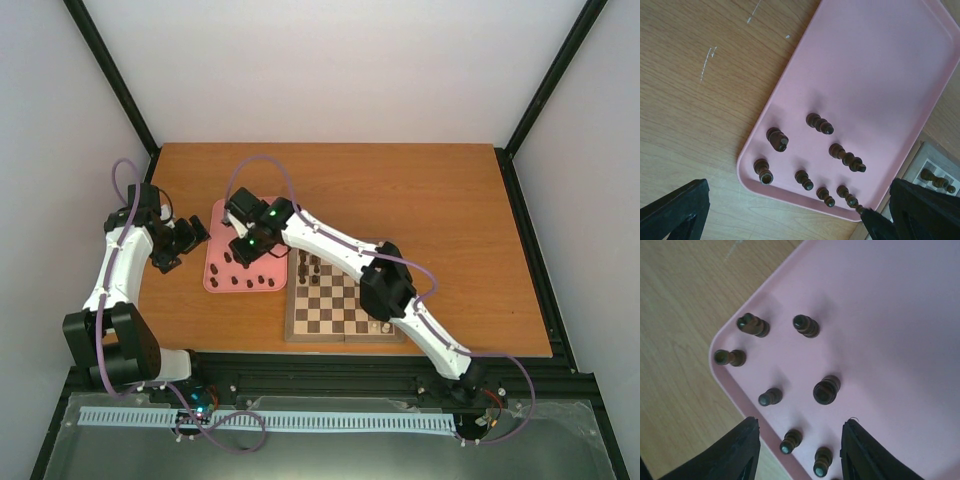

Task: Set up the chess pieces on the board
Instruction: Pick up the chess piece from the storage box, then place the chess piece on the chessboard.

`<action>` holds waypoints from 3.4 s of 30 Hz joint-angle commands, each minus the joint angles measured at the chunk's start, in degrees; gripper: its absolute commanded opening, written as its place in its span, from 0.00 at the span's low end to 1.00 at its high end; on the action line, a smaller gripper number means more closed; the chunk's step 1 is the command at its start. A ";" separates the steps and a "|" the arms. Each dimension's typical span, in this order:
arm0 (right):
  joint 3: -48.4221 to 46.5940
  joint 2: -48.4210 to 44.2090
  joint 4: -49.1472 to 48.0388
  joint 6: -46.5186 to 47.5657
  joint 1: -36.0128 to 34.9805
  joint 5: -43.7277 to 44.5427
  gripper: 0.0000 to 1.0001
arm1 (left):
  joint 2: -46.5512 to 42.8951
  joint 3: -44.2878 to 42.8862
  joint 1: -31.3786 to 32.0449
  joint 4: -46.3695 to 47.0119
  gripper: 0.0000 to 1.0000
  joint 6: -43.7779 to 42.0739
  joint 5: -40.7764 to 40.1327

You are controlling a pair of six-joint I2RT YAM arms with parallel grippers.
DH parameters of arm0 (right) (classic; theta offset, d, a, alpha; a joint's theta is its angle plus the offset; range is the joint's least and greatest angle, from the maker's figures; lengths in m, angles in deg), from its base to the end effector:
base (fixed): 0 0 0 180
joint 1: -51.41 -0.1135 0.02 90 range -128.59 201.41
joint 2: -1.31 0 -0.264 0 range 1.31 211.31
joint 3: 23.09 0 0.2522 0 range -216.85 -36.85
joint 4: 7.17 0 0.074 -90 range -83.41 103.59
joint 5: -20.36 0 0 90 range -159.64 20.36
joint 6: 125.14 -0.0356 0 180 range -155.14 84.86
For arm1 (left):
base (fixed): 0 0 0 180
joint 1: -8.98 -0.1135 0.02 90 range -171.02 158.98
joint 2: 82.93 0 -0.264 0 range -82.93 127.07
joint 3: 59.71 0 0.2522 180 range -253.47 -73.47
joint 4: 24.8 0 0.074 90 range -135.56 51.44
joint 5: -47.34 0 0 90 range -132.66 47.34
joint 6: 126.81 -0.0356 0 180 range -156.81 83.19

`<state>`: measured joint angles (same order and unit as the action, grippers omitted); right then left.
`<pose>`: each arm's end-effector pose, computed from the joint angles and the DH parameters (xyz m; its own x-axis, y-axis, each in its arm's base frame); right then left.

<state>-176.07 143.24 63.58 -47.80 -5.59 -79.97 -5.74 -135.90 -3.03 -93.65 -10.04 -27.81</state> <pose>0.2835 0.4483 0.2305 -0.6504 -0.6057 -0.4583 -0.7500 0.6075 0.2616 0.2474 0.0433 0.2648 -0.7681 -0.6085 -0.1992 -0.5161 0.7725 -0.3700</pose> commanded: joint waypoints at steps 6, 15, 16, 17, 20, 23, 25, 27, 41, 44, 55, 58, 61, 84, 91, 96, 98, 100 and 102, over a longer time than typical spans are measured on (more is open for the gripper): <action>1.10 4.64 -4.87 0.01 0.21 1.65 0.45 | -2.42 -0.68 0.49 -0.92 1.00 -0.48 0.74; 0.20 7.15 -5.93 -0.14 0.48 2.62 0.41 | -2.66 0.28 0.57 -0.48 1.00 -0.40 1.13; 0.05 7.41 -5.99 -0.19 0.54 2.60 0.41 | -2.74 0.37 0.58 -0.39 1.00 -0.40 1.14; -0.01 7.61 -6.13 -0.15 0.56 2.53 0.41 | -2.72 0.45 0.57 -0.37 1.00 -0.40 1.22; -0.41 8.20 -6.45 -0.04 0.61 2.28 0.36 | -2.74 0.62 0.58 -0.30 1.00 -0.46 1.32; -1.13 8.70 -6.26 0.09 0.72 1.99 0.31 | -2.81 0.73 0.53 -0.39 1.00 -0.48 1.19; -1.20 8.83 -6.40 0.10 0.81 1.68 0.28 | -2.83 0.72 0.58 -0.40 1.00 -0.48 1.18; -1.23 8.76 -6.83 0.16 0.91 1.18 0.24 | -2.83 0.78 0.56 -0.33 1.00 -0.48 1.30; -1.32 2.16 -5.41 2.43 1.22 6.14 0.03 | -3.62 0.99 0.58 -0.41 1.00 -0.61 1.34; -1.00 -2.48 -3.62 3.36 1.36 7.84 0.03 | -3.88 1.00 0.58 -0.42 1.00 -0.59 1.10; 29.09 -27.56 -0.24 0.37 0.93 11.03 0.03 | -3.26 0.63 0.58 0.48 1.00 -0.48 0.93; 38.82 -33.55 -1.69 -2.11 0.38 11.46 0.03 | -2.87 0.65 0.55 0.66 1.00 -0.51 0.90; 45.23 -37.74 -2.57 -4.09 -0.53 12.26 0.03 | -2.45 0.90 0.56 0.92 1.00 -0.57 0.75; 54.62 -34.39 -8.75 -7.88 -3.74 10.62 0.03 | -2.63 1.86 0.69 1.16 1.00 -0.64 0.27; 52.67 -31.85 -7.79 -7.81 -3.74 11.50 0.03 | -2.71 1.71 0.72 1.00 1.00 -0.57 0.60; 51.10 -30.54 -7.07 -7.66 -3.74 12.24 0.04 | -2.98 1.87 0.72 1.01 1.00 -0.57 0.74; 50.57 -29.76 -6.62 -7.72 -3.70 12.37 0.04 | -3.15 1.91 0.68 0.95 1.00 -0.57 0.79; 50.07 -29.16 -6.30 -7.88 -3.57 11.98 0.04 | -3.39 2.05 0.70 0.91 1.00 -0.57 0.79; 50.09 -28.90 -6.41 -7.97 -3.56 11.50 0.04 | -3.57 2.22 0.72 0.95 1.00 -0.55 0.79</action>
<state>-124.56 113.25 56.45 -54.97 -8.86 -68.77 -8.21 -133.74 -2.73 -93.39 -10.04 -27.19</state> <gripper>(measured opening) 0.157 0.998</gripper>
